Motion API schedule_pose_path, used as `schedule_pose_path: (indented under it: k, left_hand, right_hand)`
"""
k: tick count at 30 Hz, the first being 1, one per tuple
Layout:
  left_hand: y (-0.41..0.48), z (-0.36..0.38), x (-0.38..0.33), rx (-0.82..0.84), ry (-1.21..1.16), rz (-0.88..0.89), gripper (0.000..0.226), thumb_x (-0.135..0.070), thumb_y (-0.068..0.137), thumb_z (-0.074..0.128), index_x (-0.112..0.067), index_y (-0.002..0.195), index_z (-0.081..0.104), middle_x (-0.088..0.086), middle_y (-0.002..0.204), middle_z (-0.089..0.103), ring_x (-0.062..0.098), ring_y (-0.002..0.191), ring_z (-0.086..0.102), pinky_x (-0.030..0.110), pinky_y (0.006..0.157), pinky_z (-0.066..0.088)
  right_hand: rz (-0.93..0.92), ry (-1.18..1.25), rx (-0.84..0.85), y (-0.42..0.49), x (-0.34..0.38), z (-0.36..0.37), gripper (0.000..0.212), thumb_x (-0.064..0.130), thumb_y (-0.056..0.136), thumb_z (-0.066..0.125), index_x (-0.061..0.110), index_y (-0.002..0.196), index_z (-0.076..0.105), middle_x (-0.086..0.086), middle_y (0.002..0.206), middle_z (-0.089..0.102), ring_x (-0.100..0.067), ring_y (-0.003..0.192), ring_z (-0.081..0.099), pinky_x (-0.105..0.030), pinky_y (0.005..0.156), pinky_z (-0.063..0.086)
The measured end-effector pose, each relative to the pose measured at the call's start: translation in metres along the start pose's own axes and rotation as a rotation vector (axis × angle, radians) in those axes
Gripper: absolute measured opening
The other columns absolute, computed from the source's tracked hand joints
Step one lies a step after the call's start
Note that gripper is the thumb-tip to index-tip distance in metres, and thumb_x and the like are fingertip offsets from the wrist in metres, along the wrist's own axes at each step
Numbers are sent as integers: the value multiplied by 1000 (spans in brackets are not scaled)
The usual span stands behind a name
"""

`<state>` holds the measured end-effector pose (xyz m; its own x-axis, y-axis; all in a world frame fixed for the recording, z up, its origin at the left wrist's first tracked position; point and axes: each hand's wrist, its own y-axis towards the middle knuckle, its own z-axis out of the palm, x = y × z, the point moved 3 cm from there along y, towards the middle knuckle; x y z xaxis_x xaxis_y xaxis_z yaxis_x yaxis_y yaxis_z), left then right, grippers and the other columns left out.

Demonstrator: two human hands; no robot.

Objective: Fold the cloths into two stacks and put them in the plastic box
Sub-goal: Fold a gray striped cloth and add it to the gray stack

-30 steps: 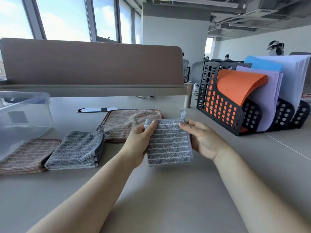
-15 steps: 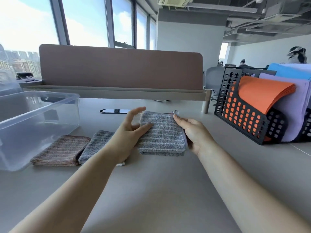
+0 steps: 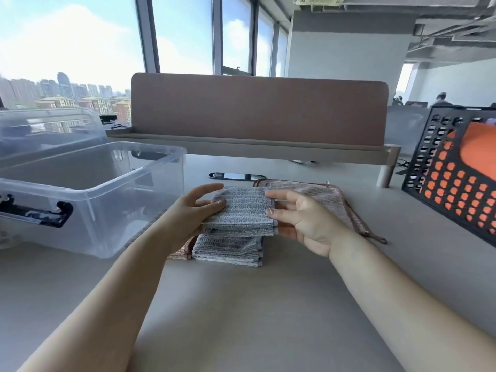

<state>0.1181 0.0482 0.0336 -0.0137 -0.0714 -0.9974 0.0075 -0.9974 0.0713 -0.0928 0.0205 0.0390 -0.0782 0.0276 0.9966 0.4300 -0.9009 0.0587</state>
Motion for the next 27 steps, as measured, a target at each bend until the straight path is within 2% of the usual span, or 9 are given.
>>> schedule_pose_path:
  k: [3,6,11,12,14,16,19,23,27]
  left_hand:
    - [4,-9,0,-56,100,13,24,-15,88,63,-24,110,66,8,100,69,17,79,64,23,67,54]
    - [6,-13,6,-82,219,11,21,-16,88,64,-23,107,67,9,99,71,21,83,65,35,84,54]
    - [8,-18,13,-161,411,34,23,-22,87,67,-30,108,67,3,110,69,20,97,67,41,96,51]
    - [8,-19,13,-177,425,40,23,-22,87,67,-31,108,67,3,113,68,19,100,66,41,98,50]
    - [8,-17,13,-200,460,53,24,-22,87,67,-29,110,67,1,114,67,17,103,64,36,101,47]
    - [6,-14,13,-210,530,62,27,-23,88,66,-25,114,67,-2,110,68,13,103,62,25,94,45]
    - [3,-10,11,-222,690,79,29,-24,90,63,-23,119,65,-6,107,64,5,95,54,13,75,34]
    - [4,-12,11,-233,744,60,31,-23,89,64,-25,120,66,-3,117,65,9,97,53,18,82,33]
    - [3,-14,8,-249,561,63,29,-19,87,66,-21,116,67,2,110,69,14,95,60,24,91,43]
  right_hand:
    - [9,4,-16,5,-11,5,37,-1,87,59,14,120,56,-3,101,57,-7,77,57,-15,52,52]
    - [27,-79,-17,9,-22,7,41,0,87,60,12,125,54,-7,114,57,-9,85,58,-17,59,56]
    - [23,-215,-48,12,-34,7,44,7,84,66,17,125,56,-11,133,51,-19,117,54,-39,95,52]
    - [17,-210,-51,12,-34,8,44,7,84,66,16,126,56,-11,133,50,-18,116,54,-38,94,53]
    - [9,-158,-53,13,-34,9,46,3,86,63,13,129,54,-11,129,50,-13,100,57,-25,79,58]
    - [-7,-176,-66,16,-37,8,46,2,87,62,11,131,52,-10,124,51,-8,91,56,-14,64,55]
    - [-26,-321,-79,18,-44,8,46,5,88,62,15,132,53,-5,133,50,-8,105,52,-8,60,49]
    - [-27,-376,-77,19,-45,6,46,6,89,61,17,132,53,-1,136,48,-12,113,50,-6,57,45]
    - [-55,-324,-77,20,-41,4,46,7,87,64,19,130,54,-3,130,53,-12,109,52,-8,59,46]
